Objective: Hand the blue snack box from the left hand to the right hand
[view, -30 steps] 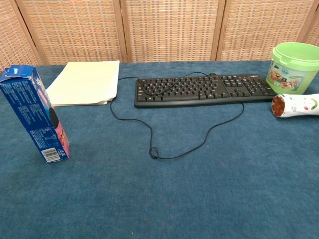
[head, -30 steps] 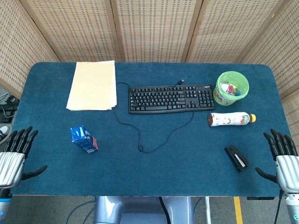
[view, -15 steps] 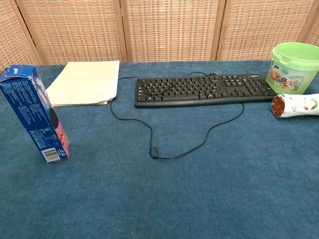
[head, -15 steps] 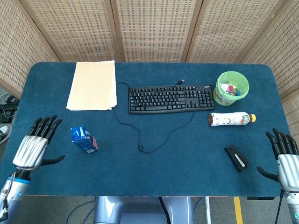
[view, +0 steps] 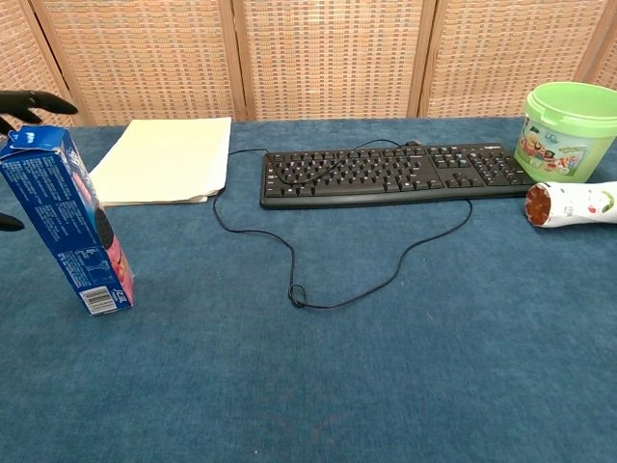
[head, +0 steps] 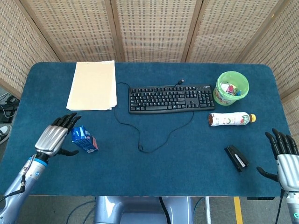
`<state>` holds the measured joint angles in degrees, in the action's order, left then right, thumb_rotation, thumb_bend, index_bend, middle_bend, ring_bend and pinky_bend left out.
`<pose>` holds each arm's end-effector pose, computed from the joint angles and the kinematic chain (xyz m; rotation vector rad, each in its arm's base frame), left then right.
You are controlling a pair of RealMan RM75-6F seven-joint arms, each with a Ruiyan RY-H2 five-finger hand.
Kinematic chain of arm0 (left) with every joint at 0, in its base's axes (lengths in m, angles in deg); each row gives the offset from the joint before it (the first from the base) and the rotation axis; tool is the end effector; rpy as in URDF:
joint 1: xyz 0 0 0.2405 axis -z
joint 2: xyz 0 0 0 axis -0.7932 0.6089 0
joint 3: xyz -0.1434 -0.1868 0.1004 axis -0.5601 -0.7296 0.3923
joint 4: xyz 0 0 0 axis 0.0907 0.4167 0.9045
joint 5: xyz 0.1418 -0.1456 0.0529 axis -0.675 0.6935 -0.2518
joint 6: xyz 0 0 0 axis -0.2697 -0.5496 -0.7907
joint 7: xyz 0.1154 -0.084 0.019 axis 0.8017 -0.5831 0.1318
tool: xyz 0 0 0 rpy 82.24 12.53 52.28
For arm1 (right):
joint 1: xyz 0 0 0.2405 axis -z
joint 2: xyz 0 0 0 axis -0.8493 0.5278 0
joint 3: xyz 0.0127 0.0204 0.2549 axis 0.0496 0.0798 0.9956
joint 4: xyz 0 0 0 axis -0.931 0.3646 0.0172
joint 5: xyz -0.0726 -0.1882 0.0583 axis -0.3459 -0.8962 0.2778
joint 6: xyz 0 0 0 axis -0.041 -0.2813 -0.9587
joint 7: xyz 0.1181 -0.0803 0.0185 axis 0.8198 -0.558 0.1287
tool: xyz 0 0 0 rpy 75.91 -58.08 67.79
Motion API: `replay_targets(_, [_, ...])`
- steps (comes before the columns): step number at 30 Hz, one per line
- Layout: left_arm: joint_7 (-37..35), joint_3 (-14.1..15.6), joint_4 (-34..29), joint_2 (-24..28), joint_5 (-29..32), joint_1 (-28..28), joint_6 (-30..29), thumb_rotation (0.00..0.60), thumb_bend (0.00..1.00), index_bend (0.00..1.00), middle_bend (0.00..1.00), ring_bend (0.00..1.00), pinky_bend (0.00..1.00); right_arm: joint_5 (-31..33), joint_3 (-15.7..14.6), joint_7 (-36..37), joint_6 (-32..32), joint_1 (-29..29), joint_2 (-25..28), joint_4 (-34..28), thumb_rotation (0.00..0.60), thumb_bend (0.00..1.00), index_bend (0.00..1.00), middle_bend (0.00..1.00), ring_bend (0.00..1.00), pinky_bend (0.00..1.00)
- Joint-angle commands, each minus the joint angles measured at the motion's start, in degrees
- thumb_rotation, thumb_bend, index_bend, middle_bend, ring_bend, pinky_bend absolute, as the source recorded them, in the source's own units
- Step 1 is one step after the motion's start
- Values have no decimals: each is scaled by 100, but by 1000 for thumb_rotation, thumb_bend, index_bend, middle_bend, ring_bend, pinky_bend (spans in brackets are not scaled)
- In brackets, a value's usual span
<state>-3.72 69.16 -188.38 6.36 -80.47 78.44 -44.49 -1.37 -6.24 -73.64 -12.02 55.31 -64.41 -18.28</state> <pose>-0.1993 0.2744 0.1073 -1.7625 -1.0281 -0.7863 -0.2993 -0.1744 0.1868 1.3453 -0.8690 0.9337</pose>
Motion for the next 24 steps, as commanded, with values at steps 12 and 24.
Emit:
replay_targets(12, [-556, -20, 555, -544, -74, 220, -110, 600, 58, 604, 553, 539, 431, 73, 27, 73, 44, -11, 10, 31, 600, 0, 42, 0, 0, 0])
replay_targets(24, [-1087, -163, 527, -382, -342, 213, -418, 600, 133, 650, 591, 573, 439, 87, -18, 20, 211, -67, -30, -9, 600, 0, 46, 0, 0, 0])
